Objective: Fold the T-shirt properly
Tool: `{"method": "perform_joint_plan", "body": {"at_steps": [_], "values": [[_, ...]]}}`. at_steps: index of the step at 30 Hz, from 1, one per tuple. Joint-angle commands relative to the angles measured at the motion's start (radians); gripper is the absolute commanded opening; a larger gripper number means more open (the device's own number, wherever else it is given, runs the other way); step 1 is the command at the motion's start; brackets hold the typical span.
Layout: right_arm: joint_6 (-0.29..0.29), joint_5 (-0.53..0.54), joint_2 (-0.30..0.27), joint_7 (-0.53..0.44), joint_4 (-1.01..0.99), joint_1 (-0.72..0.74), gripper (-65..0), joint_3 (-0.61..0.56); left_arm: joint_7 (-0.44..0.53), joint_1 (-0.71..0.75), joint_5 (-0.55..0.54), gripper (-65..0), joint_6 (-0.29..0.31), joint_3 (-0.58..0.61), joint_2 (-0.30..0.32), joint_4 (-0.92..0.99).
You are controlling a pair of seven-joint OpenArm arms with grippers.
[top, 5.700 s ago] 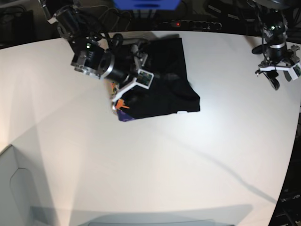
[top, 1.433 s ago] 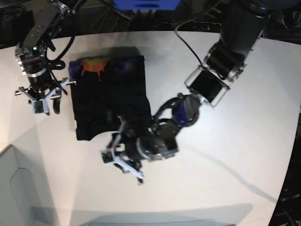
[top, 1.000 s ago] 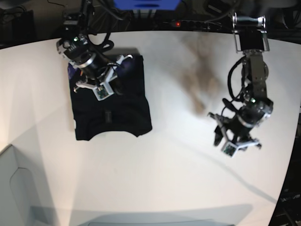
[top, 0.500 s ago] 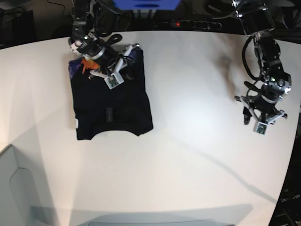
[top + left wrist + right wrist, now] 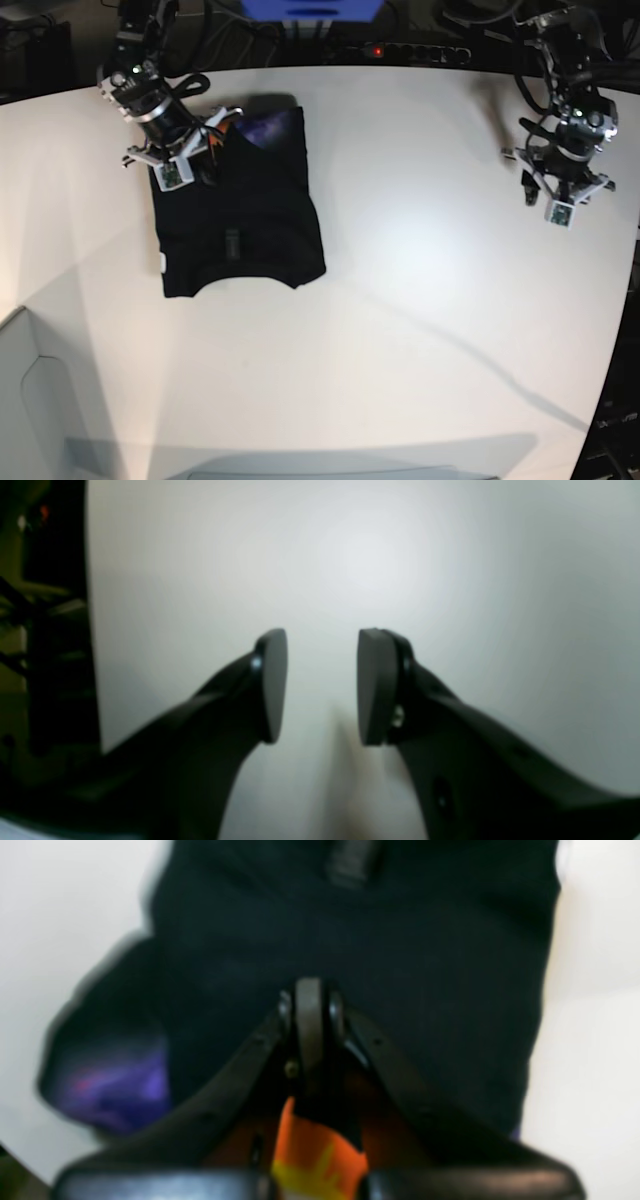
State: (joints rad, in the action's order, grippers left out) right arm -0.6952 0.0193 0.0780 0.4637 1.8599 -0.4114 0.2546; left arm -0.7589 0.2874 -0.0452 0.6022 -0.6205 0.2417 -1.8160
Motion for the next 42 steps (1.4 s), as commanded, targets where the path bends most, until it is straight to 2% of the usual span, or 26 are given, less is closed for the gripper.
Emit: {"method": "perform_joint_plan", "body": {"at_steps": [1,6,11,16,18,22,28,32,34,38,40,42], "values": [[-0.003,0.017,-0.013,-0.023,-0.006,0.001,-65.0,0.002,0.023,0.005,-0.006,-42.1,-0.006,-0.022,0.009,-0.021],[-0.003,0.063,-0.03,-0.024,0.007,-0.014,-65.0,0.018,0.025,0.075,-0.006,-42.2,-0.006,-0.071,-0.031,-0.028],[-0.003,0.159,-0.022,-0.021,0.105,-0.065,-65.0,0.119,0.025,0.191,-0.008,-42.4,-0.005,-0.101,-0.074,-0.029],[-0.003,0.238,-0.02,-0.013,0.114,-0.136,-65.0,0.282,0.025,0.332,-0.134,-42.9,-0.005,-0.203,-0.1,-0.103],[-0.003,0.253,-0.011,-0.013,0.113,-0.174,-65.0,0.361,0.017,0.402,-0.212,-47.6,-0.005,-0.246,-0.104,-0.13],[-0.003,0.256,0.009,-0.013,0.114,-0.261,-65.0,0.493,0.025,0.523,-0.308,-64.8,-0.006,-0.266,-0.127,-0.132],[-0.003,0.253,0.013,-0.013,0.086,-0.403,-65.0,0.562,0.026,0.596,-0.308,-65.0,-0.006,-0.259,-0.198,-0.115],[-0.003,0.252,0.009,-0.013,-0.056,-0.45,-65.0,0.546,0.032,0.591,-0.307,-65.0,-0.006,-0.21,-0.216,0.012],[-0.003,0.252,-0.011,-0.019,-0.165,-0.449,-65.0,0.519,0.077,0.591,-0.307,-65.0,-0.006,-0.161,-0.21,0.104],[-0.003,0.25,-0.077,-0.029,-0.418,-0.393,-65.0,0.437,0.316,0.569,-0.255,-65.0,-0.008,-0.008,-0.166,0.356],[-0.003,0.224,-0.108,-0.101,-0.556,-0.353,-65.0,0.38,0.424,0.527,-0.184,-65.0,-0.024,0.069,-0.141,0.494],[-0.003,0.167,-0.12,-0.224,-0.684,-0.32,-65.0,0.323,0.503,0.487,-0.135,-65.0,-0.077,0.124,-0.126,0.628]]}}
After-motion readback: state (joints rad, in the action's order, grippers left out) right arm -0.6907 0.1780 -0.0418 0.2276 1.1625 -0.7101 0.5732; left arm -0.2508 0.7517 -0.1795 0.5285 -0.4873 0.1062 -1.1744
